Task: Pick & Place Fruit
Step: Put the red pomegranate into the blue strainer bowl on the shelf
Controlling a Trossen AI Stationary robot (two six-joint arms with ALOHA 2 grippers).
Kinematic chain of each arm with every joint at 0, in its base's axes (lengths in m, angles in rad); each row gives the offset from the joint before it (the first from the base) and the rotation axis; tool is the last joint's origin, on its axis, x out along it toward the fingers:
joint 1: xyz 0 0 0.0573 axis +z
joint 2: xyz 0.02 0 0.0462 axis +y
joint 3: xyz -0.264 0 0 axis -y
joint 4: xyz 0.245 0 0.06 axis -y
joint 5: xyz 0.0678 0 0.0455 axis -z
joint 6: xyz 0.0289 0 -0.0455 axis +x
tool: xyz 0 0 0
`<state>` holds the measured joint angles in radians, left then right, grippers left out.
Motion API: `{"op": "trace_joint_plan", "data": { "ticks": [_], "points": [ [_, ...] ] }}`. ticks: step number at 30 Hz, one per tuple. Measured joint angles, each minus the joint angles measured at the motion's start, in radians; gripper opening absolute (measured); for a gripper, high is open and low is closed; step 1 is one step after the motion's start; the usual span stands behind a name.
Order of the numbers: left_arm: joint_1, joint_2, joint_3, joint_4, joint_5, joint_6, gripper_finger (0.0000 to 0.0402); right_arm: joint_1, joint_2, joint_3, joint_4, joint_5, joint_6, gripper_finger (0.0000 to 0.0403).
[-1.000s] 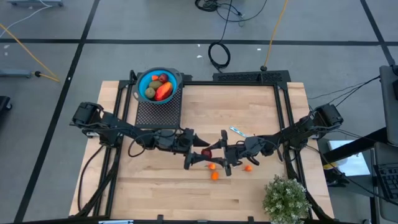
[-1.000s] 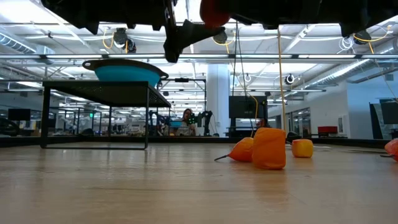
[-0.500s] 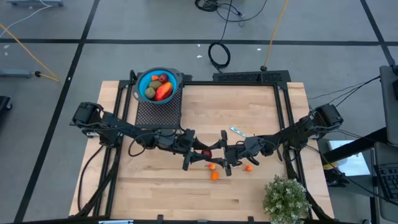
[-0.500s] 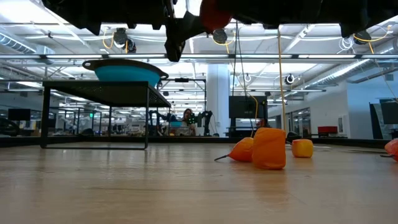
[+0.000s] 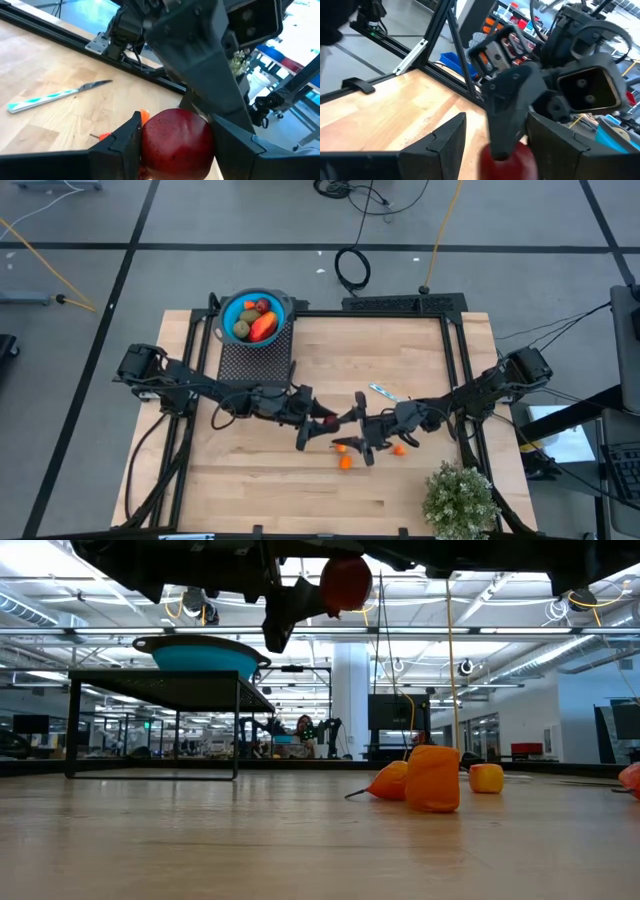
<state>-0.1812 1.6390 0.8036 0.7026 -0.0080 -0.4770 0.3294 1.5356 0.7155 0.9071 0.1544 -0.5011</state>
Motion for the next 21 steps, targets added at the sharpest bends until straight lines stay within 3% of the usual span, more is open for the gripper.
{"op": "trace_joint_plan", "data": {
  "ticks": [21],
  "points": [
    [0.016, 0.0, 0.0, -0.056, 0.008, -0.023, 0.0193, 0.014, 0.0, -0.001, -0.067, 0.066, -0.009, 0.0213]
  ]
}}
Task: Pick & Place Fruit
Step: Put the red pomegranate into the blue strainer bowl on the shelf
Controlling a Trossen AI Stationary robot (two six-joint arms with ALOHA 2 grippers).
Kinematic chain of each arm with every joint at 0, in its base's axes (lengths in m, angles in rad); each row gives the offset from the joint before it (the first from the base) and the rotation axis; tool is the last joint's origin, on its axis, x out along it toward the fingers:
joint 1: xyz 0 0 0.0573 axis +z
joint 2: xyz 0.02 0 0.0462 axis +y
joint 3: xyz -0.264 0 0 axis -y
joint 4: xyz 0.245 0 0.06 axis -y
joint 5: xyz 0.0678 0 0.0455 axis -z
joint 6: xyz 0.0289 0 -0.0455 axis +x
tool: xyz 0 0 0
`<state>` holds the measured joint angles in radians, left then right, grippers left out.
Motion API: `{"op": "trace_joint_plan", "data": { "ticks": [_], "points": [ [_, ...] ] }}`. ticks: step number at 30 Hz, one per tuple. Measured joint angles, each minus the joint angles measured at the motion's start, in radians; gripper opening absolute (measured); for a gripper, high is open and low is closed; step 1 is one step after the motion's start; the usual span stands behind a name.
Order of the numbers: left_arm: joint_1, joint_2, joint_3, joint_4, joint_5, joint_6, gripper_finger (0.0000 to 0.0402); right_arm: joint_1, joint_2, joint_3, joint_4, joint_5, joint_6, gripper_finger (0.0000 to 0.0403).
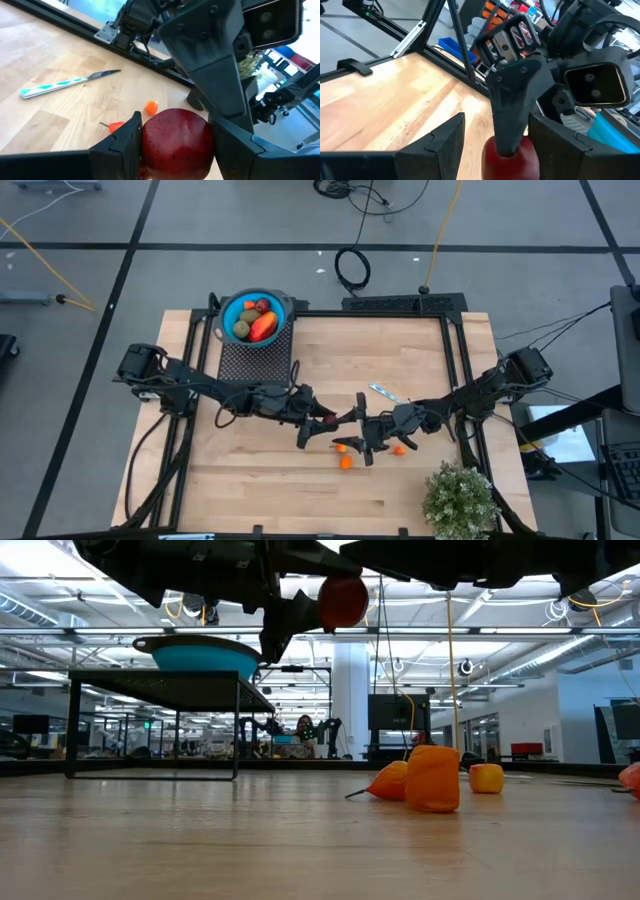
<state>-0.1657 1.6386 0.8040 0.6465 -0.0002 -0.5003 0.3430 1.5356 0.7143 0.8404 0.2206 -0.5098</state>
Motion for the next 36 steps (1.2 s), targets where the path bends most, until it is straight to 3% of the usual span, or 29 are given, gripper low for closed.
{"op": "trace_joint_plan", "data": {
  "ticks": [7, 19, 25, 30, 36],
  "points": [
    [0.002, 0.0, 0.0, -0.016, 0.0, -0.003, 0.02, 0.042, 0.0, 0.0, -0.039, 0.123, 0.0, 0.0217],
    [0.007, -0.001, 0.0, -0.026, -0.001, -0.003, 0.0202, 0.104, -0.036, 0.0, -0.164, 0.17, 0.089, 0.0198],
    [0.013, -0.002, 0.0, -0.029, -0.001, -0.002, 0.0202, 0.104, -0.156, -0.001, -0.359, 0.129, 0.183, 0.0146],
    [0.027, -0.002, 0.0, -0.031, -0.001, -0.002, 0.0202, 0.101, -0.269, -0.001, -0.495, 0.017, 0.214, 0.0081],
    [0.041, -0.002, 0.0, -0.033, 0.0, -0.002, 0.0202, 0.1, -0.38, -0.023, -0.576, -0.017, 0.212, 0.0006]
  ]
}}
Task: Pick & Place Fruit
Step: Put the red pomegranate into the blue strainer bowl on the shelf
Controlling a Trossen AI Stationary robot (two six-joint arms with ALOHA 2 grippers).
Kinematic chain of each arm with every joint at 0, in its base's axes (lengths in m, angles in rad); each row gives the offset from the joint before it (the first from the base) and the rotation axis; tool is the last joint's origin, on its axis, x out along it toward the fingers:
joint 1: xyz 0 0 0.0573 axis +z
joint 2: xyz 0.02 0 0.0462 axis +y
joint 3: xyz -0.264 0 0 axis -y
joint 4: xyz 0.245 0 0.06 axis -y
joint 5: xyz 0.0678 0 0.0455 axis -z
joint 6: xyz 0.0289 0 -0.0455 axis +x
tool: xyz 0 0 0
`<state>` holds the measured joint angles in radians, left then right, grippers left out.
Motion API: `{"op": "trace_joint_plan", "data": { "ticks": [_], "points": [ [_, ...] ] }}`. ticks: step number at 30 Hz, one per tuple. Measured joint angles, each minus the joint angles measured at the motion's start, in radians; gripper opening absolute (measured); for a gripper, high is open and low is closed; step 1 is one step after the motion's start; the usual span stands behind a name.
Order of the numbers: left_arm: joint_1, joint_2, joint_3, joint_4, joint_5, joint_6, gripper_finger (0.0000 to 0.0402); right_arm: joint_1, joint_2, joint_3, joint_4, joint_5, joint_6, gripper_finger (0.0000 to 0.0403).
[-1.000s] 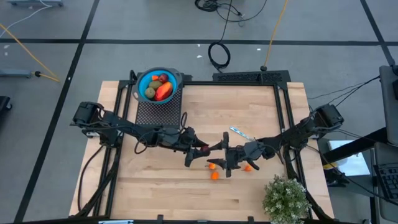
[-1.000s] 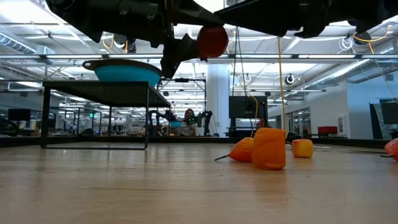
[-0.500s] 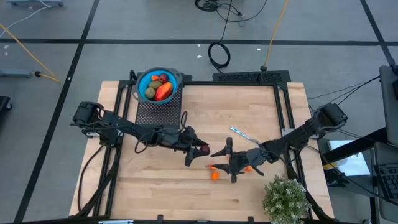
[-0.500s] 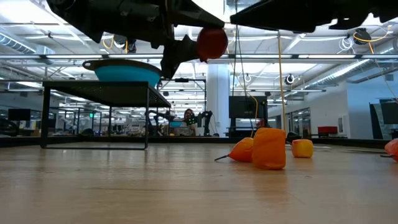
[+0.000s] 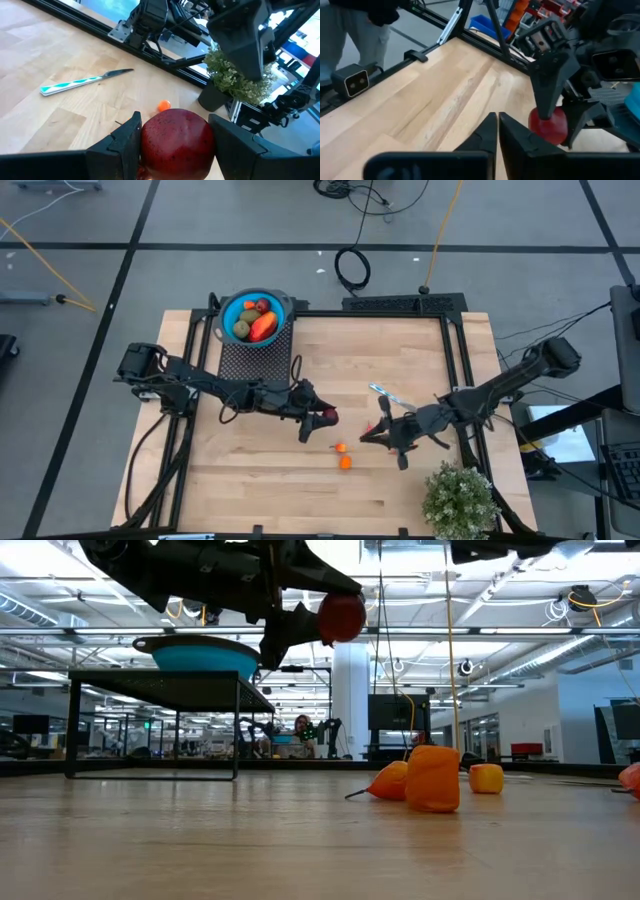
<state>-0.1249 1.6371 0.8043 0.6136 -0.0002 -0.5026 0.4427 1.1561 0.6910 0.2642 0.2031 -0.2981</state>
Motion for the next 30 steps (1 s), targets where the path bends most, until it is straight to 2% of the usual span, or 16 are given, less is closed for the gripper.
{"op": "trace_joint_plan", "data": {
  "ticks": [6, 20, 26, 30],
  "points": [
    [0.006, 0.0, 0.0, -0.004, 0.001, 0.0, 0.0202, -0.01, -0.125, -0.096, -0.002, -0.004, 0.005, 0.0005],
    [0.045, 0.0, 0.0, -0.004, 0.004, -0.016, 0.0202, -0.176, -0.396, -0.266, -0.001, -0.277, 0.054, 0.0001],
    [0.069, -0.048, 0.0, -0.007, 0.035, 0.006, 0.0202, -0.275, -0.479, -0.298, -0.01, -0.46, 0.078, 0.0001],
    [0.088, -0.104, 0.0, -0.04, 0.035, 0.043, 0.0202, -0.344, -0.522, -0.31, -0.026, -0.498, 0.1, 0.0]
  ]
}}
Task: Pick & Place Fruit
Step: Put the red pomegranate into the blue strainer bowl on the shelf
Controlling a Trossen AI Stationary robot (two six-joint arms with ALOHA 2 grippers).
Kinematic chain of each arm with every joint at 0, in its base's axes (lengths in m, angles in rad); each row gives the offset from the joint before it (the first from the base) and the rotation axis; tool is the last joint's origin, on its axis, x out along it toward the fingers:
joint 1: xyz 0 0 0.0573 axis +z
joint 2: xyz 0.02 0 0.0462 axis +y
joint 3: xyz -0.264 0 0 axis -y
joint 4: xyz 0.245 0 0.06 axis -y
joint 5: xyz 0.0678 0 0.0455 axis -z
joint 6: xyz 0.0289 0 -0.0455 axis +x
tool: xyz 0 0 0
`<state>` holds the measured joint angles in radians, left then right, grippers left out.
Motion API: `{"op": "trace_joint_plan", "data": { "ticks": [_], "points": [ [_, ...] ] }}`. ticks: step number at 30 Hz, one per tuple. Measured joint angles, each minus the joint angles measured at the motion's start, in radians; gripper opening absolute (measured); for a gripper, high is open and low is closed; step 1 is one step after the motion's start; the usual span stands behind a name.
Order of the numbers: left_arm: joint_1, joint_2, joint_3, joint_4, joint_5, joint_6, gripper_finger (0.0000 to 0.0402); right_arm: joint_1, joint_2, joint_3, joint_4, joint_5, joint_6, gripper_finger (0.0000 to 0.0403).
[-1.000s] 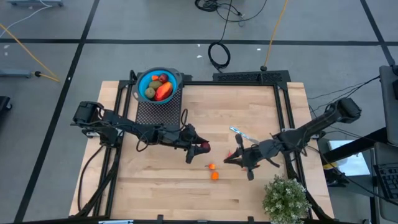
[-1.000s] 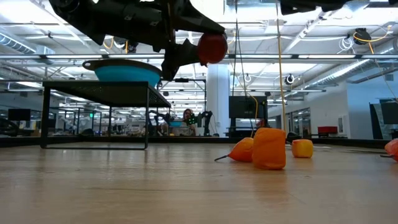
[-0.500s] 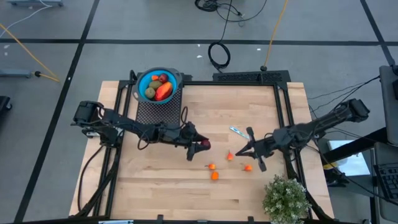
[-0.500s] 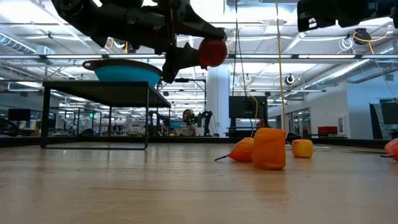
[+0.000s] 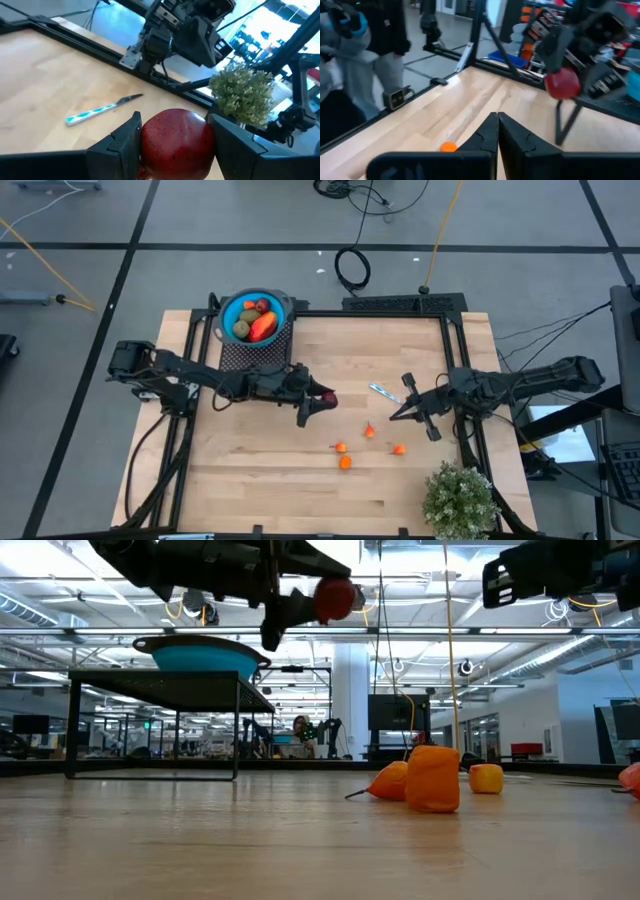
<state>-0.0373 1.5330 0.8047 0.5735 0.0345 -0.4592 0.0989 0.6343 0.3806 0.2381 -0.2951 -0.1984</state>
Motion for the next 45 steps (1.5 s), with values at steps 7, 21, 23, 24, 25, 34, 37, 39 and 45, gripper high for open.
{"op": "trace_joint_plan", "data": {
  "ticks": [7, 21, 23, 24, 25, 34, 37, 39, 45],
  "points": [
    [0.051, -0.131, 0.0, -0.133, -0.031, 0.048, 0.0202, -0.099, -0.068, -0.027, -0.012, -0.109, 0.027, 0.0],
    [0.13, -0.32, 0.0, -0.338, 0.118, 0.421, 0.0202, -0.232, -0.178, -0.086, -0.012, -0.241, 0.043, 0.0],
    [0.137, -0.341, 0.0, -0.36, 0.134, 0.455, 0.0202, -0.251, -0.189, -0.097, -0.012, -0.282, 0.047, 0.0],
    [0.14, -0.348, 0.0, -0.362, 0.135, 0.461, 0.0202, -0.26, -0.195, -0.101, -0.012, -0.292, 0.059, 0.0],
    [0.144, -0.353, 0.0, -0.362, 0.135, 0.459, 0.0202, -0.269, -0.201, -0.103, -0.012, -0.295, 0.075, 0.0],
    [0.21, -0.39, 0.0, -0.38, -0.046, 0.341, 0.0202, -0.337, -0.248, -0.105, -0.011, -0.333, 0.109, 0.0],
    [0.249, -0.394, 0.0, -0.388, -0.13, 0.284, 0.0202, -0.346, -0.255, -0.105, -0.012, -0.293, 0.124, 0.0],
    [0.279, -0.406, -0.001, -0.413, -0.168, 0.247, 0.0202, -0.348, -0.255, -0.105, -0.011, -0.254, 0.134, 0.0],
    [0.369, -0.423, 0.028, -0.48, -0.209, 0.175, 0.0202, -0.348, -0.255, -0.105, -0.011, -0.199, 0.129, 0.0]
  ]
}}
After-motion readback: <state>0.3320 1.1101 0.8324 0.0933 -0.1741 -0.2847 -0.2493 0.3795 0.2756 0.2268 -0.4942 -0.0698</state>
